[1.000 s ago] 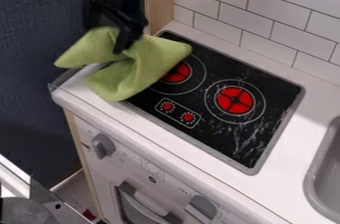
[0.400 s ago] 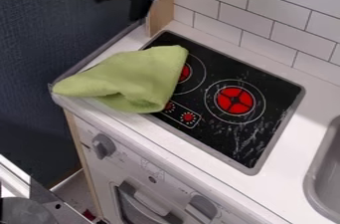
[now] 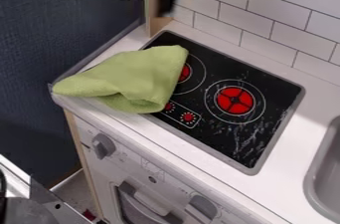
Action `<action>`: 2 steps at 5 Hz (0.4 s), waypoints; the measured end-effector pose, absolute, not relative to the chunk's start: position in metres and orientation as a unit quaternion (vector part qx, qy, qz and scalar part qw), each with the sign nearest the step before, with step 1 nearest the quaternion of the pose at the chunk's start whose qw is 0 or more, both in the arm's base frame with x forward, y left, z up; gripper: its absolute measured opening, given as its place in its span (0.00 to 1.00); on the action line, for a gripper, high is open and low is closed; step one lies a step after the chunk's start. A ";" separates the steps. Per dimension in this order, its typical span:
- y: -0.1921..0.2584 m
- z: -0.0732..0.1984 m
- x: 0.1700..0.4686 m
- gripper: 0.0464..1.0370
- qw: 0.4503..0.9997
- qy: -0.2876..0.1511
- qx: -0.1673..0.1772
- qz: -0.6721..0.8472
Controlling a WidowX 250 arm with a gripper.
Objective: Move the cloth from right to left
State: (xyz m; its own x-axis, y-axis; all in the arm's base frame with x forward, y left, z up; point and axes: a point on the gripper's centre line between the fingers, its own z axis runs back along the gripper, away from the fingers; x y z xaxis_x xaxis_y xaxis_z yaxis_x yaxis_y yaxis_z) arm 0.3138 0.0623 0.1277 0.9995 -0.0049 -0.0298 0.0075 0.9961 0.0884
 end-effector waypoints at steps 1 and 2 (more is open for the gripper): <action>0.017 0.121 0.319 0.96 0.999 0.036 0.002 -0.033; -0.035 0.121 0.326 0.96 0.997 0.019 -0.021 -0.076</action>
State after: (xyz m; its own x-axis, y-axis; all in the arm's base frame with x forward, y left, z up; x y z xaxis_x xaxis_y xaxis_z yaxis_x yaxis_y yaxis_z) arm 0.3259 -0.0352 0.1214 0.9878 -0.1518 -0.0353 0.1502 0.9877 -0.0441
